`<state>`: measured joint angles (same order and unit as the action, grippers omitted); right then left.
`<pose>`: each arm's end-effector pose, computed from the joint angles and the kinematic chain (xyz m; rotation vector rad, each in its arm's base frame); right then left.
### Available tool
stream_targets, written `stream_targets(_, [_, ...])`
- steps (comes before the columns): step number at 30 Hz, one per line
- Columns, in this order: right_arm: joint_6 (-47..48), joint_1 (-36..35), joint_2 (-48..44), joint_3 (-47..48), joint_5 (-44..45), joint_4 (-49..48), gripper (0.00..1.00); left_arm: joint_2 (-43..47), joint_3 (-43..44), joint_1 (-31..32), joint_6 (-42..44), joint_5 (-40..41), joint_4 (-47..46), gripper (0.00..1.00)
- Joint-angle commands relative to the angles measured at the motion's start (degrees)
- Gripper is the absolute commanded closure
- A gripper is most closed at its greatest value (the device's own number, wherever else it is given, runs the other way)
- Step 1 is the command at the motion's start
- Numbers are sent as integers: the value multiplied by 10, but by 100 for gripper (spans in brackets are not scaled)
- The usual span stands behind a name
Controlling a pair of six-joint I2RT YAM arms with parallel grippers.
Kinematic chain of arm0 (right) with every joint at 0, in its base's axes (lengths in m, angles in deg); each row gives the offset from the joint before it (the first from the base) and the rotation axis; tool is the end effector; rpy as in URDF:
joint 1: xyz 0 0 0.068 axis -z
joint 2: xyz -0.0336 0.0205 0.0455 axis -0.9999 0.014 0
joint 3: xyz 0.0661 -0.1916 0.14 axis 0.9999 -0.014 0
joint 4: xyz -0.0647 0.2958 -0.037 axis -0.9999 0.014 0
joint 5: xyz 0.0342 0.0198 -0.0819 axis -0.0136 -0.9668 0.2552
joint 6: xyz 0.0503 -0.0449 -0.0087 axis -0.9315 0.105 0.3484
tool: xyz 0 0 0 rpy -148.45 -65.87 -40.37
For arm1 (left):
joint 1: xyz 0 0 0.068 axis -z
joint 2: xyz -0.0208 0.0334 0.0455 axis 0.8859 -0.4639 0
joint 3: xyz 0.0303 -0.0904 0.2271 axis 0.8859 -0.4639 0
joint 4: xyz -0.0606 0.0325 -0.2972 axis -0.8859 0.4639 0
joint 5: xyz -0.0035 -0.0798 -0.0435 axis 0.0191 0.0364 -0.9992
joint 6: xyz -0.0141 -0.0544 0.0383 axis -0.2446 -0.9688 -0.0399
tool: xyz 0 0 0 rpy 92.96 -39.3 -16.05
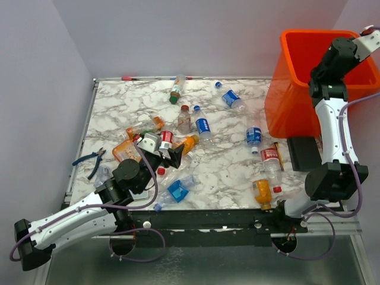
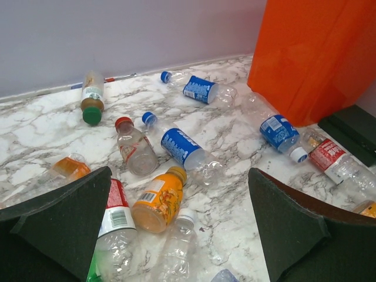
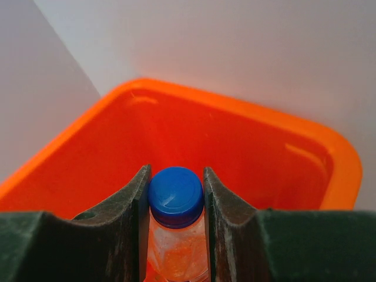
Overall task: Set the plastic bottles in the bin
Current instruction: Place the plastic bottle in the trash bin, then pick up the plastic bottle from the corner of the board.
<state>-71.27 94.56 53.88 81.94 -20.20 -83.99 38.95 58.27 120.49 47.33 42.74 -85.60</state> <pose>0.4019 -0.0789 0.4700 0.8666 1.2377 -0.5421 0.1503 -0.1913 0.2976 0.2927 1.4832 -0.4942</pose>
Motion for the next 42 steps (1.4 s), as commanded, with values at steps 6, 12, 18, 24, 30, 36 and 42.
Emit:
stream_targets(6, [-66,13,-20,-13,-92,61,29,-13,19,-2,-5,10,15,1])
stream_targets(12, [-109,12,-42,33,-158,92,4,-13,18,-2,-6,13,16,1])
stream_targets(18, [-133,-41,-93,98,-304,105,0,-18,19,-2,-14,27,18,1])
stream_targets(24, [-122,-173,-168,49,-500,103,0,-30,22,-2,-16,72,30,1])
stream_targets(30, [-155,-250,-253,-144,-666,123,0,-32,24,-1,-18,133,47,1])
stream_targets(36, [-176,-291,-331,-408,-708,95,0,-55,60,-1,-68,143,153,1])
stream_targets(42, [-217,-293,-348,-606,-647,83,1,-86,61,-2,-125,87,239,1])
